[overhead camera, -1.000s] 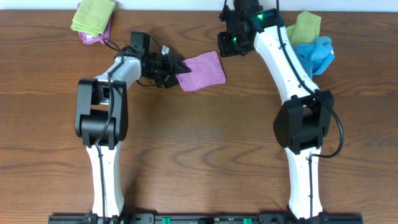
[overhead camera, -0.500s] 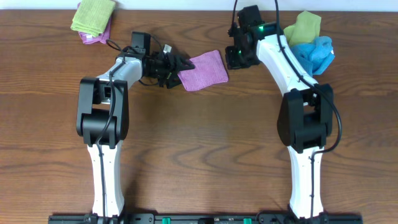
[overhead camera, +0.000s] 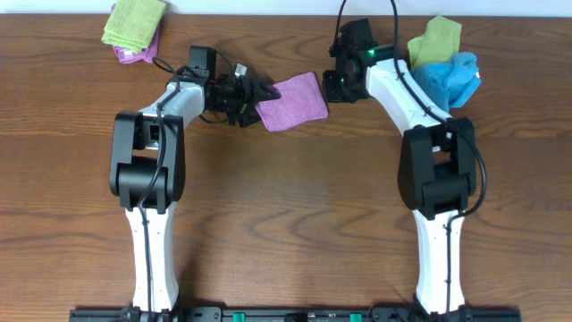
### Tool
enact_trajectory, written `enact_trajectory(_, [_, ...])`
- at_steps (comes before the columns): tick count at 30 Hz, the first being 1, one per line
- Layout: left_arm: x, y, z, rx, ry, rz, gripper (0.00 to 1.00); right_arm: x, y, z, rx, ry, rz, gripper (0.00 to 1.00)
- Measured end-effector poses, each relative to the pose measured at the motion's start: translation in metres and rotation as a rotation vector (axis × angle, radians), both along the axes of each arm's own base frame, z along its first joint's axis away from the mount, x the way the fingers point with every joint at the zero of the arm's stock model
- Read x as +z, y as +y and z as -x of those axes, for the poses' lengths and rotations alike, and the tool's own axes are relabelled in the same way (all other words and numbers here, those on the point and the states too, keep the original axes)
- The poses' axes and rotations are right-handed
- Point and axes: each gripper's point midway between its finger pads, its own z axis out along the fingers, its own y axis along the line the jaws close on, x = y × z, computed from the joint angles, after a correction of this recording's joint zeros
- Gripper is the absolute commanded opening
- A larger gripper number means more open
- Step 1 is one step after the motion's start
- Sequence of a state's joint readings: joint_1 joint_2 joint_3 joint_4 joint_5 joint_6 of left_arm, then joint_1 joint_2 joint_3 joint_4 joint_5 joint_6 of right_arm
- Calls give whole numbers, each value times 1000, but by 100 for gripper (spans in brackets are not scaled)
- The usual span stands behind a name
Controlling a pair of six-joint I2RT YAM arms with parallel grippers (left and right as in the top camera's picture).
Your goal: Fold the cloth
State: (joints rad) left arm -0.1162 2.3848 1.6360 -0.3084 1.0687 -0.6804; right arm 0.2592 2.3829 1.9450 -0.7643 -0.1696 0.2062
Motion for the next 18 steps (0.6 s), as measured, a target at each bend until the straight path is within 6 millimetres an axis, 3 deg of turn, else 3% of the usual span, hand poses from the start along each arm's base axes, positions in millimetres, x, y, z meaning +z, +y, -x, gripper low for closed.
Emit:
enact_trajectory(4, [0,0,0,0,0,1,70,-17,7,-1,-17,27,-43,1])
enact_trajectory(9, [0,0,0,-1,1,2,70,-17,20,-2,-20,30,-97,1])
enact_trajectory(15, [0,0,0,-1,0,2,70,-16,56,8,40,32,-138,1])
enact_trajectory(18, [-1,0,1,2,7,-4,58,-16,67,13,61,37,-146,1])
